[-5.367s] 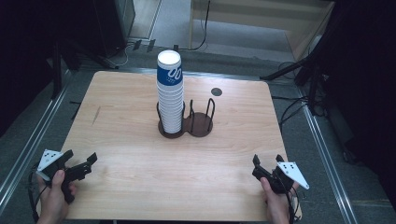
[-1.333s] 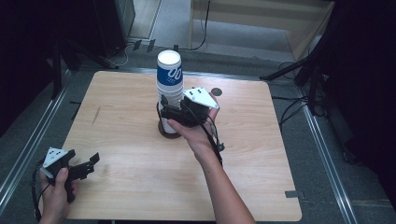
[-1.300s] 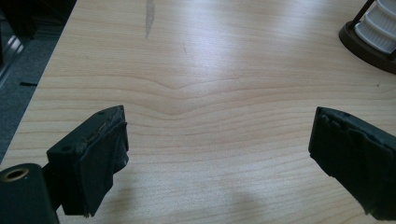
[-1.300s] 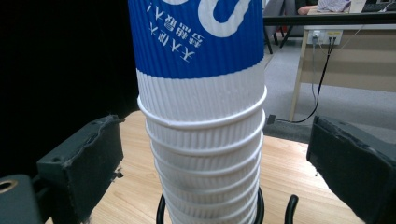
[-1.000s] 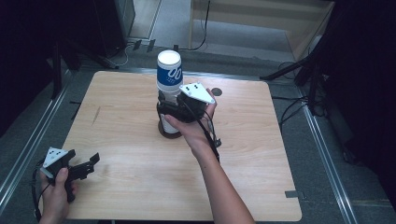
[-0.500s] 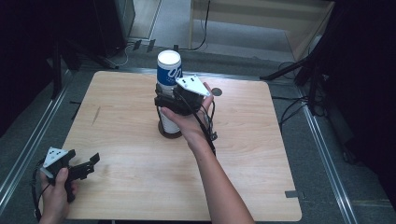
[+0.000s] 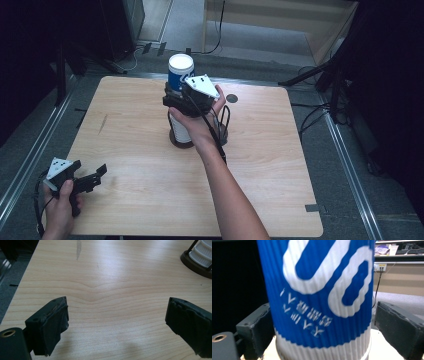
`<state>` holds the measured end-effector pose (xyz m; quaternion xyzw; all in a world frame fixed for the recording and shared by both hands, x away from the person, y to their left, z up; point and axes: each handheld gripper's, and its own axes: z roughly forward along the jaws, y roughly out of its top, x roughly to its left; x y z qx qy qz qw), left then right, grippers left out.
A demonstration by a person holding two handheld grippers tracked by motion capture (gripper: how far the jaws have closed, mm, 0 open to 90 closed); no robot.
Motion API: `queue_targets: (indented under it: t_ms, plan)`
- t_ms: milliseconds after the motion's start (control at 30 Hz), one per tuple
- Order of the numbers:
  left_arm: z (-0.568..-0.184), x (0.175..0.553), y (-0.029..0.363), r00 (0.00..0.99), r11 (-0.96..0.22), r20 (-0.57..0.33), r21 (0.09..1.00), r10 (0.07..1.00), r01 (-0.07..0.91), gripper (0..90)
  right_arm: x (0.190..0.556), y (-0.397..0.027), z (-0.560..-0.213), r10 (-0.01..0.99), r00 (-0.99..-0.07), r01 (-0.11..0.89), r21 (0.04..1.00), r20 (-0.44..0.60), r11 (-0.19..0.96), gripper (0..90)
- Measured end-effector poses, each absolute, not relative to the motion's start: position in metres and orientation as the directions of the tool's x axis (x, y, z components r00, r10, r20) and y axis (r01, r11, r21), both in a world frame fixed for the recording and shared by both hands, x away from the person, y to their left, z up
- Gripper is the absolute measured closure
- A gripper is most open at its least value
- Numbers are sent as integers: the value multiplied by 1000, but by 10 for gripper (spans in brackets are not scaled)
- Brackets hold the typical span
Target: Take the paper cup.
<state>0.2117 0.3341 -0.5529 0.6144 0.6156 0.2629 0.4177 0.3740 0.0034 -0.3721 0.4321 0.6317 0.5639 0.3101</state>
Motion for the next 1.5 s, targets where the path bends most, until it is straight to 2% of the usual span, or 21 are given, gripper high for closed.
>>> queue_targets:
  t_ms: [367,500,700,1500]
  plan:
    - [-553,212,334,105,113,-199,836,974,537,54,374,8,-373,895,-443,161,987,49,26,171]
    - [-553,212,335,104,114,-200,836,974,537,54,375,9,-370,893,-448,165,985,39,40,176]
    - [-553,211,335,102,114,-198,837,975,535,54,373,9,-361,893,-445,154,988,69,1,184]
    - [-553,211,335,106,115,-200,839,974,532,54,366,5,-331,895,-445,52,998,39,-18,199]
